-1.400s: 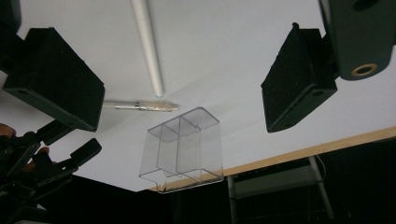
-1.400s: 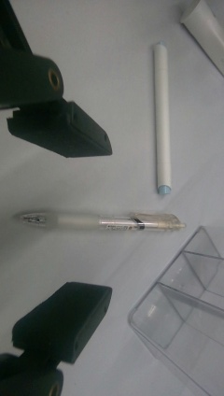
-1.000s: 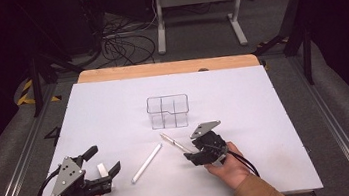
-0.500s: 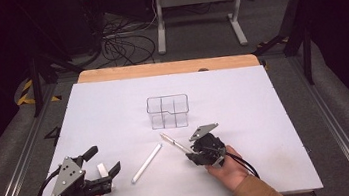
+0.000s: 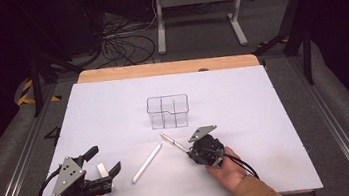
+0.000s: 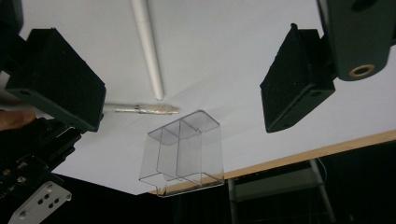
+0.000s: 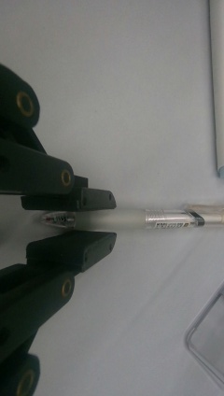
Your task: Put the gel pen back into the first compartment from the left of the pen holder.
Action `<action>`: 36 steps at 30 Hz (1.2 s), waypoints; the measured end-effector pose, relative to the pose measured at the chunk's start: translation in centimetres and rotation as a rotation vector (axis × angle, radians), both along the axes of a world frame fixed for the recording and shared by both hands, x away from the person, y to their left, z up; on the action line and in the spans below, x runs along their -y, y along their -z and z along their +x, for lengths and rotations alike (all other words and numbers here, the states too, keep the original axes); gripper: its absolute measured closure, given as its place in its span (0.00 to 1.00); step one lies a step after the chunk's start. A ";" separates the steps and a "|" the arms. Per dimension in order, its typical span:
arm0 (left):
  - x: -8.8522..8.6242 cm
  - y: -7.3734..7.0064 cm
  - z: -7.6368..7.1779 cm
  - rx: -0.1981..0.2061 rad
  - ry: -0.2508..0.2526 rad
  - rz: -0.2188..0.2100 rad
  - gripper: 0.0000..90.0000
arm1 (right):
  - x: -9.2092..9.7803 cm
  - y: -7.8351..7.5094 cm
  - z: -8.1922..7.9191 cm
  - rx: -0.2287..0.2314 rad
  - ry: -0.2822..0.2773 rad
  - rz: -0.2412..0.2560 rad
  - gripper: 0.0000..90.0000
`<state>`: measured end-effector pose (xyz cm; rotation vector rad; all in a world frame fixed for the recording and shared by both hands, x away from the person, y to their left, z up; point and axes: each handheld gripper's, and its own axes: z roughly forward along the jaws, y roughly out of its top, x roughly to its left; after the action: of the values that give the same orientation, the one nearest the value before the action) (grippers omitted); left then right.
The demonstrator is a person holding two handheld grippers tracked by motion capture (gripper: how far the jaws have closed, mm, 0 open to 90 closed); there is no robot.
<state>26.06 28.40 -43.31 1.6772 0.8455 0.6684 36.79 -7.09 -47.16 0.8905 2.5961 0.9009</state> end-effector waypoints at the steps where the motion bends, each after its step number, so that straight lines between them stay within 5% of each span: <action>1: 0.0 0.0 0.0 0.001 0.001 0.001 0.16 | 0.0 0.0 0.0 0.001 0.003 -0.001 0.88; 14: 0.0 0.0 0.0 0.001 0.001 0.006 0.16 | 0.1 -0.2 -0.1 0.014 0.000 0.010 0.90; 36: 0.0 -0.3 -0.2 0.004 -0.009 0.017 0.21 | 2.3 -4.8 -0.5 0.051 -0.111 0.097 0.90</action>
<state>25.86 28.39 -42.97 1.6876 0.8470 0.6868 36.32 -9.41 -42.41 0.7424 2.5996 1.0727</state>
